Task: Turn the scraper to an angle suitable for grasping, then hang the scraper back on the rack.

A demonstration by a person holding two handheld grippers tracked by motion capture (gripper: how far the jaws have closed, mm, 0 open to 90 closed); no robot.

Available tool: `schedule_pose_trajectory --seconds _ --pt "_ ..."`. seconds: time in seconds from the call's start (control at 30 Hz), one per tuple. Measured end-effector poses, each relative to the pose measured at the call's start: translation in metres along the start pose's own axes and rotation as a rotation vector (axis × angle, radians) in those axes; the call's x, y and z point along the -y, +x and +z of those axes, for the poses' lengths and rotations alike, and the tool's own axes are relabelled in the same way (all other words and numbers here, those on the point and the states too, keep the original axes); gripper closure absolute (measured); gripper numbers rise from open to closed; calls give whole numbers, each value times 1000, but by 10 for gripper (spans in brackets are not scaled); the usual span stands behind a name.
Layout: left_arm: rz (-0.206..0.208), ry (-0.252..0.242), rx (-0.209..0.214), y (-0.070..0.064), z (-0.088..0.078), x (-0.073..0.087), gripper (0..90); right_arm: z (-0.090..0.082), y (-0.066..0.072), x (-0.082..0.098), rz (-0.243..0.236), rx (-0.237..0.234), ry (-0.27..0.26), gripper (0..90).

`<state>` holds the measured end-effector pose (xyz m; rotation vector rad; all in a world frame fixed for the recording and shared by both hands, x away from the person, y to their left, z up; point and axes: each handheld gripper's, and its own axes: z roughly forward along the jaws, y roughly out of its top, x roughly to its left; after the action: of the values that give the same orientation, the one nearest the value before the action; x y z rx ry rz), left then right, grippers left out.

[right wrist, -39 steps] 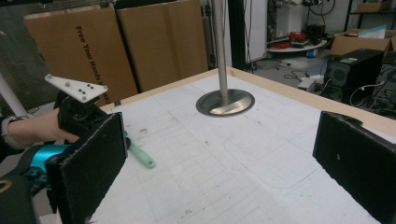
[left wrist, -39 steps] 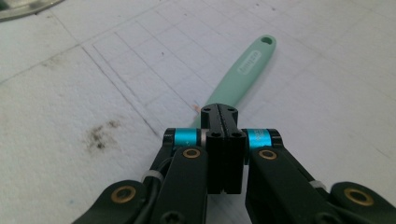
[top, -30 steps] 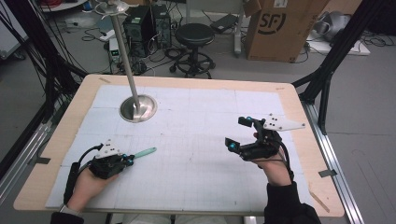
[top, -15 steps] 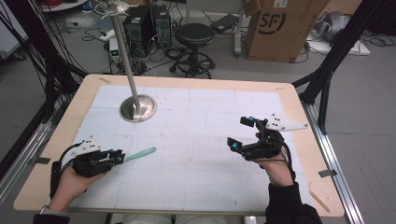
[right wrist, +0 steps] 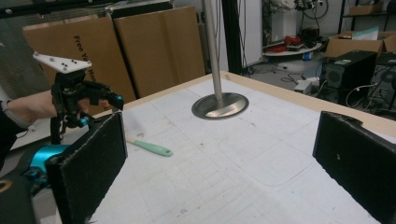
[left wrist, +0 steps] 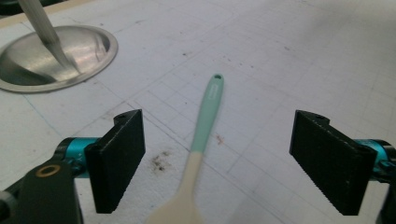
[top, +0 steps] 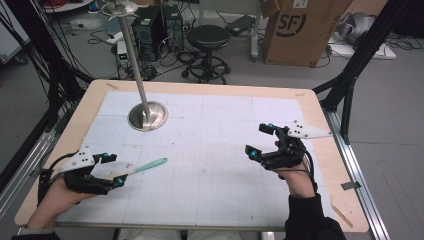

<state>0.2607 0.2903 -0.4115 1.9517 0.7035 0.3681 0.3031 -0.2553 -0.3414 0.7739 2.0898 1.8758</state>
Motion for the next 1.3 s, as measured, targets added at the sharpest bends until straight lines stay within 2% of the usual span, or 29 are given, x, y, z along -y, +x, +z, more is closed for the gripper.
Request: schedule_pose_trajectory --seconds 0.13,0.33,0.47,0.7,0.93,1.03,1.1,1.17,1.3 --pt "6 -16 -16 0 0 -1 176 1 0 1 -2 -8 10 18" --pt "5 -18 4 1 2 -3 175 -1 2 0 -7 -1 2 18" --pt "-1 -11 9 4 5 -4 175 -4 4 2 -7 7 19 18" --pt "-5 20 55 8 11 -14 176 -12 3 3 0 14 4 18" --pt "16 85 81 18 19 -23 184 -13 0 7 5 25 17 18" --pt "47 121 89 24 20 -30 194 -13 1 8 6 30 17 18" --pt "59 145 117 27 22 -33 208 -14 1 8 8 36 20 18" --pt "73 182 143 29 26 -34 213 -15 3 8 6 40 20 18" --pt "127 289 127 30 34 -36 226 -15 5 8 -3 38 20 18"
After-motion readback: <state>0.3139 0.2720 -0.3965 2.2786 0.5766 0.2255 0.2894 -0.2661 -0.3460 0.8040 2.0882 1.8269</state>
